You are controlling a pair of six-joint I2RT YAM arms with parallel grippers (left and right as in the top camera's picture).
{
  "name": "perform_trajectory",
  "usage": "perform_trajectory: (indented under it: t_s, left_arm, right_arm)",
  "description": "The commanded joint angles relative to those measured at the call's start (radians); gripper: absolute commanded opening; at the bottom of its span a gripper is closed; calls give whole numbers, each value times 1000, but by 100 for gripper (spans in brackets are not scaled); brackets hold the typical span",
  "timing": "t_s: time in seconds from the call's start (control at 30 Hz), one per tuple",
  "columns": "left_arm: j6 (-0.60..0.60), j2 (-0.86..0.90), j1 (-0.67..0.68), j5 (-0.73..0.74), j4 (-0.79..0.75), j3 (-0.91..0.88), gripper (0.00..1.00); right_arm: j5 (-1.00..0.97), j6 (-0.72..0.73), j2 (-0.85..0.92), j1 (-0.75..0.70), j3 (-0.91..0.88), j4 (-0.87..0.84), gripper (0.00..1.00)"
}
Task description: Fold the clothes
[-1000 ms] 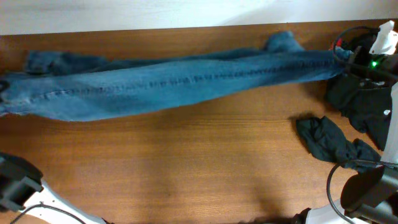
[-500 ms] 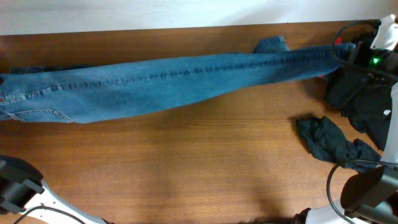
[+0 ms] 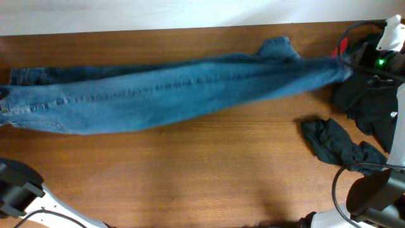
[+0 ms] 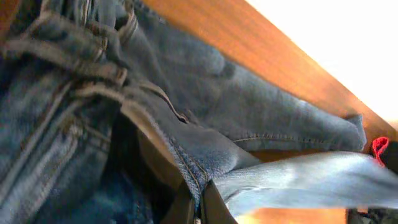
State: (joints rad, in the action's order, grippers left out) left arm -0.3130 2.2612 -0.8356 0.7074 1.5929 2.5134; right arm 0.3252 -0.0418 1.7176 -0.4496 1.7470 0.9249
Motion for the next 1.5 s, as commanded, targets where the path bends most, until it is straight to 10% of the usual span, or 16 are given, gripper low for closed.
perform_trajectory:
  t_s: [0.0,0.37,0.77,1.33,1.47]
  left_arm:
    - [6,-14,-11,-2,23,17,0]
    - [14,-14,-11,-57,53,17,1]
    - [14,-14,-11,-57,47,17,1]
    - [13,-14,-10,-58,33,17,1]
    - [13,-14,-10,-57,31,17,1]
  right_arm:
    - [-95,-3,-11,-4,19,6,18]
    - [91,-3,14,27,18,117,27]
    - [-26,-2,383,147,7,122,61]
    - [34,-112,534,122,7,-3,61]
    - [42,-111,537,123,7,-6,49]
